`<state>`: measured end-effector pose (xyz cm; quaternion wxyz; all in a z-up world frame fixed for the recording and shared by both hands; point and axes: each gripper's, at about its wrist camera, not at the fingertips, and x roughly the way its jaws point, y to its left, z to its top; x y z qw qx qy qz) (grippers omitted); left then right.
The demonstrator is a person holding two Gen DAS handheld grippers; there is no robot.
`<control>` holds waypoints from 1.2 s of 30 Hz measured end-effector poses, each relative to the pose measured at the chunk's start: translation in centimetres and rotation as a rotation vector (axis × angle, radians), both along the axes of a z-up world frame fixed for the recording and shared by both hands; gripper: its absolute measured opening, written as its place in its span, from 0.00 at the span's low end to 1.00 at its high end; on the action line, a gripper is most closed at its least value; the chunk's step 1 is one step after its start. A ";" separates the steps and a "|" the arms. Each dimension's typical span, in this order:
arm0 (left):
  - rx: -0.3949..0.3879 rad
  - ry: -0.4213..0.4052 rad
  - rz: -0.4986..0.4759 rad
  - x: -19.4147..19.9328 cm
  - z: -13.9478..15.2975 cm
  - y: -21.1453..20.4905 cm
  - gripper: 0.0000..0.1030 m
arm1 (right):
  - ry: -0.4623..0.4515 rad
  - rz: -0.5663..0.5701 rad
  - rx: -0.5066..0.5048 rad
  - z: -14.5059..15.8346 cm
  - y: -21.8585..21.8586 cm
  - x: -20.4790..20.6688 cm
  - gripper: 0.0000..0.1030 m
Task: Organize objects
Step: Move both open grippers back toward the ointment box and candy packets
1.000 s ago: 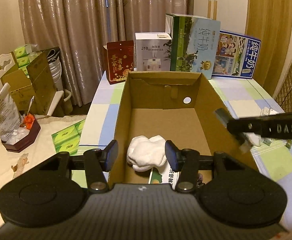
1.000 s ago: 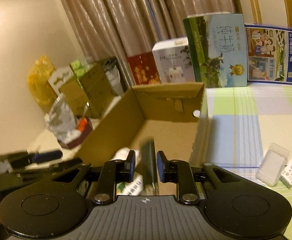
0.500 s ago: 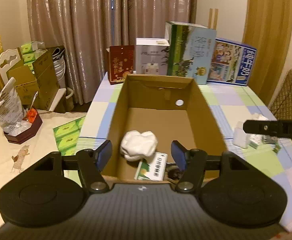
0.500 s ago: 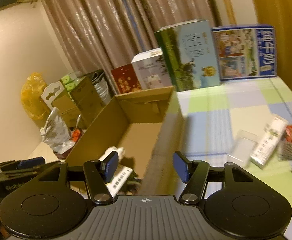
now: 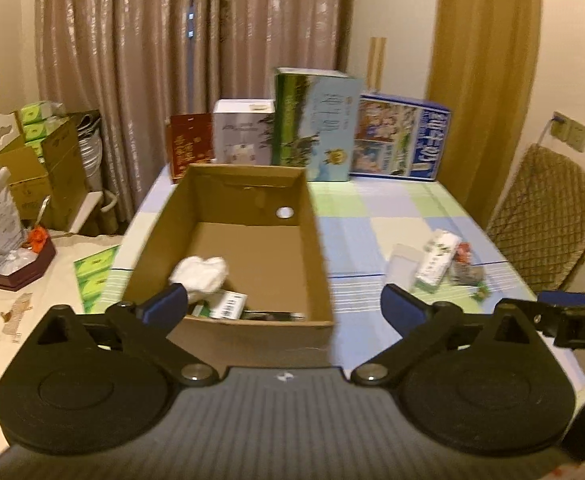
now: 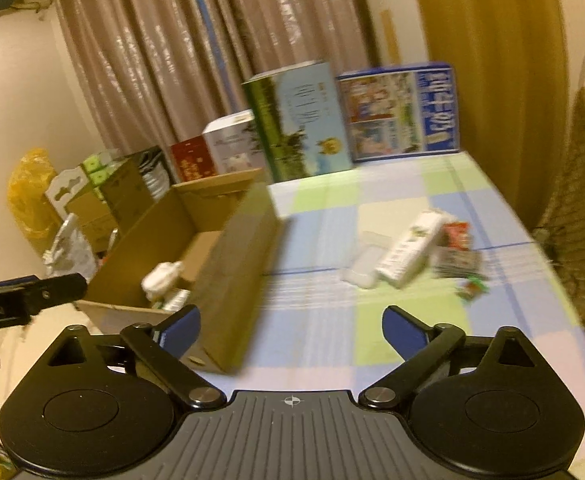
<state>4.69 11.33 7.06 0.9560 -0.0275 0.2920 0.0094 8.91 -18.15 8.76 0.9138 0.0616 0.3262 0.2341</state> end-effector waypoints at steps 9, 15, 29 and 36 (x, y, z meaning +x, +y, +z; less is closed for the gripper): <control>-0.011 0.009 -0.090 -0.7 -0.4 -6.2 0.99 | 0.011 -0.150 -0.002 -0.3 -7.5 -1.4 0.98; -0.008 0.030 -0.133 -0.2 -1.2 -9.1 0.99 | 0.023 -0.204 0.007 -0.8 -10.6 -1.5 0.98; 0.000 0.067 -0.174 2.1 -2.7 -11.9 0.99 | 0.031 -0.235 -0.008 -1.7 -12.7 -0.2 0.98; -0.005 0.093 -0.178 3.9 -3.6 -12.6 0.99 | 0.019 -0.219 -0.059 -2.1 -13.1 1.7 0.98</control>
